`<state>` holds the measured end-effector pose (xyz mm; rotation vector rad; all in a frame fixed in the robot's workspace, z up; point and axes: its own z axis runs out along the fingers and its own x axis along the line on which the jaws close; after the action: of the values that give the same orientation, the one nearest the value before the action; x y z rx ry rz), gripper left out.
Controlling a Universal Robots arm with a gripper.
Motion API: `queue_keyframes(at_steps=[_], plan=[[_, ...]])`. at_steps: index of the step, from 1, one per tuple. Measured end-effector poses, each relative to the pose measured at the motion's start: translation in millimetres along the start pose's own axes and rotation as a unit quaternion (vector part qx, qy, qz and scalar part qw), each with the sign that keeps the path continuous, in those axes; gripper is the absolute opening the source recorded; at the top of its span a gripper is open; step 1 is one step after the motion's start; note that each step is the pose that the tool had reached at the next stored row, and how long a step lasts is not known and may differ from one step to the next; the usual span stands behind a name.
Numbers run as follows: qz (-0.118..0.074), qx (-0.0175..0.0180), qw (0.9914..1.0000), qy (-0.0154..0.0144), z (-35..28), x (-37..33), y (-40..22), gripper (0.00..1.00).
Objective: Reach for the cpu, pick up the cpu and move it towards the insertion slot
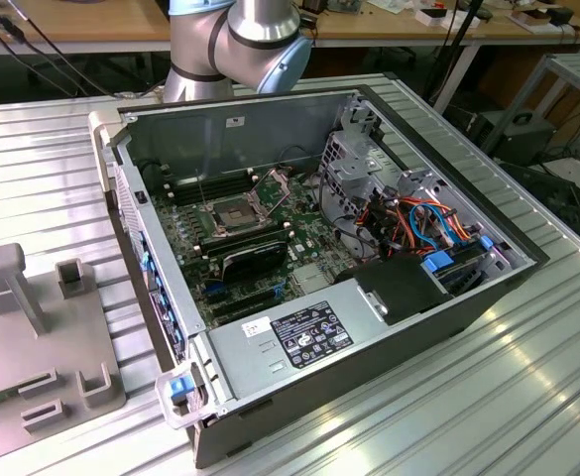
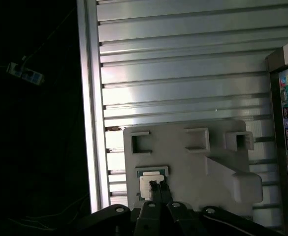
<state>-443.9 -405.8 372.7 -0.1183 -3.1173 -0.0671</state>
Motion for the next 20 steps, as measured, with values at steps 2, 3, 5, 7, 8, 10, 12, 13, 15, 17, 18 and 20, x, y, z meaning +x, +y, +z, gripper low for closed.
queue_keyframes(at_steps=[2,3,5,7,8,10,12,13,15,17,18,20], plan=[[0.0,0.0,1.0,0.0,0.0,0.1,0.0,0.11],[0.0,0.0,1.0,0.0,0.0,0.1,0.0,0.11],[0.0,0.0,1.0,0.0,0.0,0.3,0.0,0.11],[0.0,0.0,1.0,0.0,0.0,0.6,0.0,0.29],[0.0,0.0,1.0,0.0,0.0,0.7,-0.1,0.48],[0.0,0.0,1.0,0.0,0.0,0.7,-0.1,0.6],[0.0,0.0001,1.0,0.0001,0.2,0.9,-0.1,0.72],[-0.002,0.0,1.0,0.0002,0.8,1.2,-0.1,0.78],[-0.013,0.0004,0.99991,0.0013,3.4,2.0,-0.3,0.84],[-0.022,0.0006,0.99976,0.0016,7.4,3.9,-0.6,0.84],[-0.024,0.0007,0.9997,0.0019,9.4,5.7,-0.8,0.84],[-0.026,0.0007,0.99967,0.0019,13.3,8.9,-1.8,0.84]])
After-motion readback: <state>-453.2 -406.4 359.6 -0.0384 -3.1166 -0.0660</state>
